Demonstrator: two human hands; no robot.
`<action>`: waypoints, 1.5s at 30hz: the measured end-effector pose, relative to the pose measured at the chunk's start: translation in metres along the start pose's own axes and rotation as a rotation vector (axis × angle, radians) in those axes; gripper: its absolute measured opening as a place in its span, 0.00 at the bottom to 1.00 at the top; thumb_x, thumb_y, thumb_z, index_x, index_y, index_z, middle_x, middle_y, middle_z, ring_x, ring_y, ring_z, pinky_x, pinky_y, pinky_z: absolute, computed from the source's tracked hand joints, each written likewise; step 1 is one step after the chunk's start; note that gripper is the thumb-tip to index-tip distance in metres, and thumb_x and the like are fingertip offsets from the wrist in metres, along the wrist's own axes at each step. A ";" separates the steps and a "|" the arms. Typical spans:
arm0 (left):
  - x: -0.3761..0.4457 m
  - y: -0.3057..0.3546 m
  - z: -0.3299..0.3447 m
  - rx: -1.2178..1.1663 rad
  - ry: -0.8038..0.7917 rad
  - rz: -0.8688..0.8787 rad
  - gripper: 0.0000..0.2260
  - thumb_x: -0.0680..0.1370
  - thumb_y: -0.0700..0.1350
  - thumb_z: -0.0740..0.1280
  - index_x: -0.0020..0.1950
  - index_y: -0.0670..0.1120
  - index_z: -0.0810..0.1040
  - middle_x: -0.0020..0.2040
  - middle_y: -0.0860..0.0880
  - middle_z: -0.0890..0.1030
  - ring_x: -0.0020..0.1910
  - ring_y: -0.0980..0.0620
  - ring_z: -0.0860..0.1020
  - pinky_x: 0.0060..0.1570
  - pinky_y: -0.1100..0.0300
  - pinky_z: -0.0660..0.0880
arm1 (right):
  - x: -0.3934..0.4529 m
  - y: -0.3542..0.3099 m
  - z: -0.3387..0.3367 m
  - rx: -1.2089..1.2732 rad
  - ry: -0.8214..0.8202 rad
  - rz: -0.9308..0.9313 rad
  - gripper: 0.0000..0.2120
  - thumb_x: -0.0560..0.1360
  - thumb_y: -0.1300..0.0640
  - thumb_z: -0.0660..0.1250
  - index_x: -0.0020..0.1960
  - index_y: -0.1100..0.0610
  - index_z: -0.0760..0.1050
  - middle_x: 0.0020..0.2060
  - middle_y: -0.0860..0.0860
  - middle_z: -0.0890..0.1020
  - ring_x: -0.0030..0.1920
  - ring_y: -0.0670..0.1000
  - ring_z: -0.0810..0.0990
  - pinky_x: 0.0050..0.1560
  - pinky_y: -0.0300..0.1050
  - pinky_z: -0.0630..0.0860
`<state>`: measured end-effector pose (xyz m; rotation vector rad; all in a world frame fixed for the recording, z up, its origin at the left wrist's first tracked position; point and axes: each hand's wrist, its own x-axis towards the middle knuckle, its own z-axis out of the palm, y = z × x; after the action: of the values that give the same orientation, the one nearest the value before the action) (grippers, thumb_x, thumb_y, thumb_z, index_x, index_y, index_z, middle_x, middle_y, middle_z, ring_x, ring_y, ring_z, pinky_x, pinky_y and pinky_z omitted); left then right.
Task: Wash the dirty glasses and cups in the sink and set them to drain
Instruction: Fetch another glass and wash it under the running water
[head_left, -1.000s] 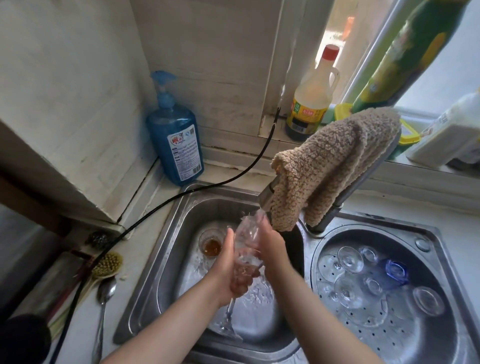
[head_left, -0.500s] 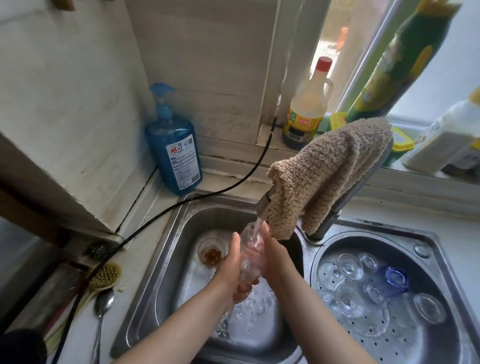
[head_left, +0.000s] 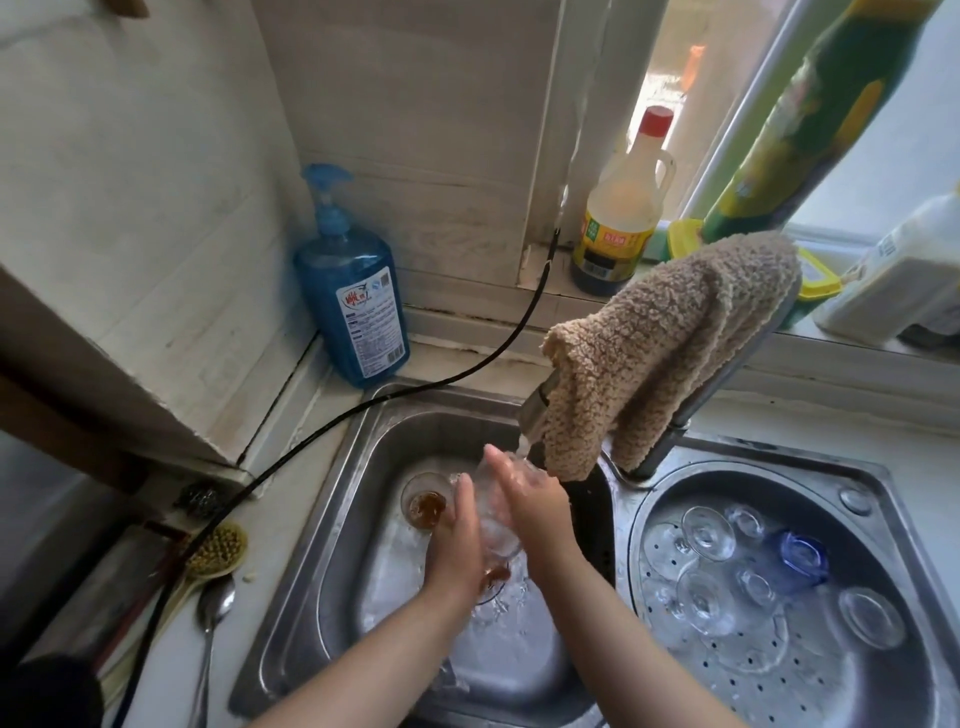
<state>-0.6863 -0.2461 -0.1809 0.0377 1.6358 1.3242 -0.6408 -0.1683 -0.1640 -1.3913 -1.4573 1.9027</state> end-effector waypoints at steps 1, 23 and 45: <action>0.001 -0.001 -0.001 0.014 0.069 0.049 0.27 0.80 0.64 0.51 0.41 0.49 0.81 0.39 0.47 0.84 0.43 0.46 0.83 0.53 0.48 0.78 | -0.003 -0.001 0.002 -0.060 0.057 -0.076 0.13 0.75 0.43 0.65 0.44 0.54 0.74 0.36 0.44 0.78 0.35 0.39 0.75 0.36 0.27 0.71; -0.009 0.018 -0.006 -0.033 -0.189 -0.208 0.39 0.72 0.74 0.48 0.71 0.49 0.70 0.68 0.39 0.74 0.67 0.41 0.73 0.65 0.48 0.70 | -0.011 0.000 0.000 -0.467 0.028 -0.228 0.22 0.73 0.38 0.66 0.58 0.52 0.72 0.46 0.49 0.76 0.47 0.49 0.76 0.55 0.49 0.75; -0.003 0.040 0.008 -0.425 -0.114 -0.275 0.41 0.70 0.75 0.54 0.67 0.44 0.76 0.63 0.40 0.78 0.63 0.42 0.75 0.55 0.50 0.73 | -0.034 -0.012 0.006 -0.581 -0.062 -0.378 0.22 0.80 0.44 0.55 0.71 0.52 0.62 0.63 0.59 0.72 0.66 0.57 0.69 0.66 0.46 0.63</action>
<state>-0.7005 -0.2260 -0.1485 -0.3490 1.1889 1.3986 -0.6341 -0.1927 -0.1372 -1.1546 -2.2366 1.3509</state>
